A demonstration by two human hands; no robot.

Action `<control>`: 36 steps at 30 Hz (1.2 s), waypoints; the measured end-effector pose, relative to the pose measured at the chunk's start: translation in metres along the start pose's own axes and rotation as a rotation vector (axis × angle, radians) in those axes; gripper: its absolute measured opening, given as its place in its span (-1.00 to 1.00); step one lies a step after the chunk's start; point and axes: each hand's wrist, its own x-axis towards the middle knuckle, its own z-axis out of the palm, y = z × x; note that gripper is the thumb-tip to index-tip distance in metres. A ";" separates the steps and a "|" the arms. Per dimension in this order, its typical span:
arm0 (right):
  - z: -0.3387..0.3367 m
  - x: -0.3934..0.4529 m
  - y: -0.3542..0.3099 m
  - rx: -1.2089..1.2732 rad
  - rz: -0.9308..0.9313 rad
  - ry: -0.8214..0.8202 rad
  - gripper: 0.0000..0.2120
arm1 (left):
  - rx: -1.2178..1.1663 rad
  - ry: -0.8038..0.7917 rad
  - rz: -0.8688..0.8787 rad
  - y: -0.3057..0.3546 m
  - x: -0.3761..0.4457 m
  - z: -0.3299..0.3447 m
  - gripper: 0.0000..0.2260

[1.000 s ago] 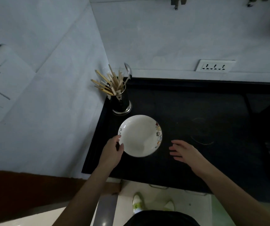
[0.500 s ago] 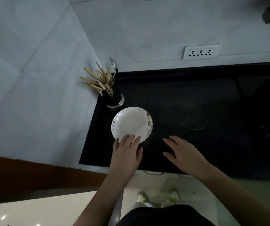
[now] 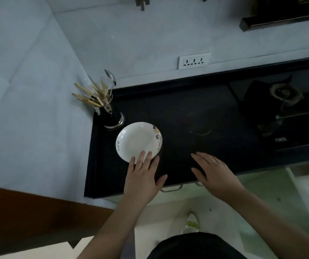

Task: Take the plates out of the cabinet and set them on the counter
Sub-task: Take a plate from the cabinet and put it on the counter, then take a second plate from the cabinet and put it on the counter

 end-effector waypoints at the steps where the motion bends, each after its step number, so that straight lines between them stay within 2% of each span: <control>1: 0.006 -0.010 -0.007 0.025 0.023 0.028 -0.47 | -0.001 -0.004 0.024 -0.005 -0.010 0.003 -0.31; 6: 0.041 -0.066 -0.044 0.015 0.169 0.072 -0.47 | -0.053 -0.008 0.097 -0.028 -0.056 0.019 -0.32; 9: 0.052 -0.099 -0.055 -0.100 0.183 0.072 -0.47 | -0.026 -0.058 0.159 -0.026 -0.070 0.026 -0.29; 16: 0.061 -0.188 -0.044 -0.123 0.421 0.174 -0.52 | -0.032 -0.060 0.401 0.023 -0.064 0.016 -0.30; 22: 0.072 -0.280 -0.025 -0.115 0.690 0.222 -0.43 | -0.005 -0.011 0.645 0.106 -0.075 -0.005 -0.29; 29: 0.100 -0.397 0.007 0.018 0.903 0.317 -0.42 | 0.035 -0.030 0.970 0.244 -0.124 -0.009 -0.32; 36: 0.129 -0.511 0.047 0.107 1.114 0.376 -0.43 | 0.139 -0.041 1.152 0.361 -0.188 0.006 -0.34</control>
